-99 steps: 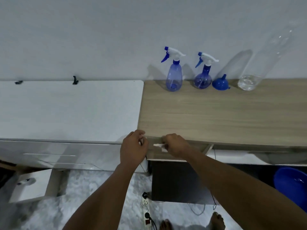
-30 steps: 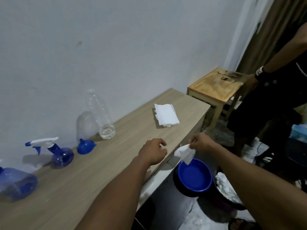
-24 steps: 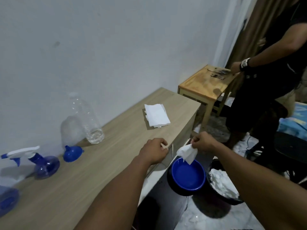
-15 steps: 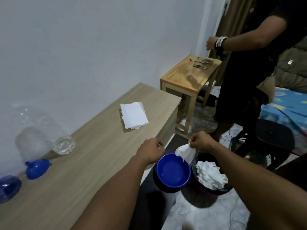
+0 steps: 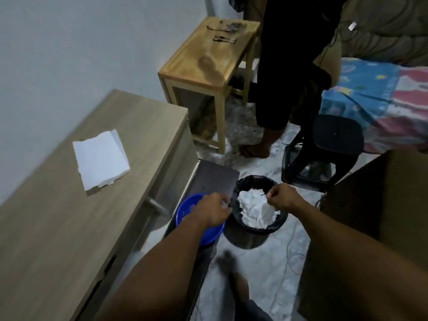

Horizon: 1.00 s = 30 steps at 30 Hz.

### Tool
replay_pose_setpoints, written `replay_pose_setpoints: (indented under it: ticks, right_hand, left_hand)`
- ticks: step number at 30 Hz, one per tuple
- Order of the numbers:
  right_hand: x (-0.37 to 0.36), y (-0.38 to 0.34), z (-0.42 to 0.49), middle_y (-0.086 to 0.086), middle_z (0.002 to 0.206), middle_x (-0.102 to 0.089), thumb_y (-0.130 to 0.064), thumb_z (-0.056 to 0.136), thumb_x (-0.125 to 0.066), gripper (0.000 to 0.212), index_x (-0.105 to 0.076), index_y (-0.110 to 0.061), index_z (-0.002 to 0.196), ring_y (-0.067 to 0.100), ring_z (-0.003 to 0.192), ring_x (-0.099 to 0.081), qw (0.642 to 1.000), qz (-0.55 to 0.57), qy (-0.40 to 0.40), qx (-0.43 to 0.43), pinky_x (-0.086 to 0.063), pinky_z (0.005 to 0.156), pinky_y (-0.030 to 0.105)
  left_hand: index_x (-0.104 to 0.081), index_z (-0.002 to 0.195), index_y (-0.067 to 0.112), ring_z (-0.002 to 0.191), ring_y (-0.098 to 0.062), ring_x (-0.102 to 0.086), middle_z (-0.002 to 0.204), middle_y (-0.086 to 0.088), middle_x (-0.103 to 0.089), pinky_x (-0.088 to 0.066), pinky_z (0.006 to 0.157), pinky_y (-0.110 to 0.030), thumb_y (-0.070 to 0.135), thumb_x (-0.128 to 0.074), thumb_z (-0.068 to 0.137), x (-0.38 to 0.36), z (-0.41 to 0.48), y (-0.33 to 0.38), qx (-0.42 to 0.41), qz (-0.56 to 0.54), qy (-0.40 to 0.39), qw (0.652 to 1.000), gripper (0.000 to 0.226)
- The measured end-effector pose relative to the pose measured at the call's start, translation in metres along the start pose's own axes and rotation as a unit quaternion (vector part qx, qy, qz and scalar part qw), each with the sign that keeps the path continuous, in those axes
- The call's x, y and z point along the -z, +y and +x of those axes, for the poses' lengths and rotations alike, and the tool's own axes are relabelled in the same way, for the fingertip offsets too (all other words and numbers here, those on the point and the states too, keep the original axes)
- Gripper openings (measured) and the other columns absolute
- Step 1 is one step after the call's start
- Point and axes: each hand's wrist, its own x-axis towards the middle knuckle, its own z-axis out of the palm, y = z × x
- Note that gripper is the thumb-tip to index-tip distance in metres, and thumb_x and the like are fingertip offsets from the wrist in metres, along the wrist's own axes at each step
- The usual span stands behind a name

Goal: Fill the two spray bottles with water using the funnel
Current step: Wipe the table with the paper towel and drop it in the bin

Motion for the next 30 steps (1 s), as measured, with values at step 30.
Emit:
replay_pose_setpoints:
  ticks: [30]
  right_hand:
    - [0.016,0.042,0.087,0.012,0.101,-0.067,-0.011,0.083,-0.06,0.016,-0.065,-0.026,0.082,0.034,0.095,-0.063,0.991,0.037,0.107,-0.073,-0.043,0.073,0.031]
  left_hand:
    - [-0.054,0.125,0.027,0.099,-0.027,-0.063,0.1,-0.003,-0.066,-0.054,0.09,-0.046,0.032,-0.051,0.083,-0.021,0.081,0.056,0.033,-0.019,-0.022,0.999,0.043]
